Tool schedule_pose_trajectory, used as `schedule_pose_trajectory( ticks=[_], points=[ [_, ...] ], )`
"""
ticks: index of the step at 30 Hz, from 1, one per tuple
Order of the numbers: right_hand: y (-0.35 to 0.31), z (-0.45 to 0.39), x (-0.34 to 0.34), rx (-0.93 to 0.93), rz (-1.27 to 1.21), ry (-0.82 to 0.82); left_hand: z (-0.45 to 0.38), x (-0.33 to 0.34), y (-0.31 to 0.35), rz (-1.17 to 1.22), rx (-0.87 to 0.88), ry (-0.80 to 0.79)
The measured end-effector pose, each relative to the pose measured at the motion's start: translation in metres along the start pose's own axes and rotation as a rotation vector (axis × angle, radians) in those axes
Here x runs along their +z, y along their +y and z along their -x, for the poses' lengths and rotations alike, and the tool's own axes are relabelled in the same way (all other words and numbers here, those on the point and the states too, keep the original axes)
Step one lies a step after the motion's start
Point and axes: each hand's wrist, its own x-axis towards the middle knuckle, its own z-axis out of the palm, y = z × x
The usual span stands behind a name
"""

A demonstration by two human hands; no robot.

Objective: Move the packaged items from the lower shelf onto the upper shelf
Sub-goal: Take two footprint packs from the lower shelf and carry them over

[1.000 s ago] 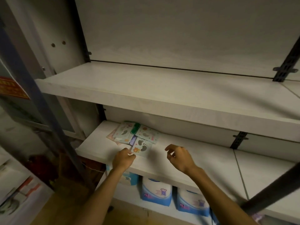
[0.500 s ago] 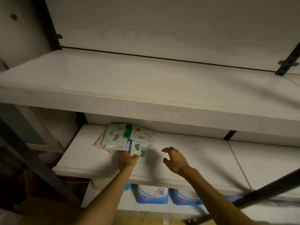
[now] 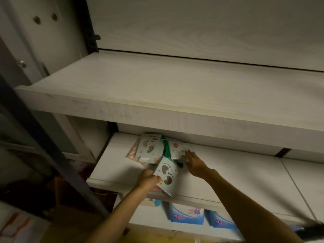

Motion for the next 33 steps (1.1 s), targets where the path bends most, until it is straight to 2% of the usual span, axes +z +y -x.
schedule_pose_trajectory(
  ticks=[3,7,11,14,19,24,30,33],
  points=[
    [0.005,-0.008,0.003,-0.006,0.040,-0.034,0.007,-0.023,0.000,-0.041,0.060,-0.011],
    [0.000,-0.007,0.011,0.084,0.163,0.079,0.013,-0.045,0.004,-0.054,0.128,-0.015],
    [-0.002,-0.010,0.011,0.221,0.077,0.076,0.006,-0.059,0.009,-0.014,0.191,-0.020],
    [0.003,-0.011,0.004,0.245,0.131,0.093,0.004,-0.063,0.012,0.062,0.216,-0.026],
    [0.042,-0.023,0.012,0.212,0.058,0.005,-0.004,-0.066,0.007,0.122,0.219,-0.067],
    [0.027,0.004,0.007,0.317,0.135,0.090,-0.007,-0.063,0.005,0.141,0.203,-0.076],
    [0.030,0.019,0.005,0.452,-0.036,0.063,-0.008,-0.057,0.003,0.166,0.204,-0.113],
    [0.036,0.031,0.001,0.510,-0.372,0.059,-0.002,-0.047,0.008,0.194,0.205,-0.158]
  ],
)
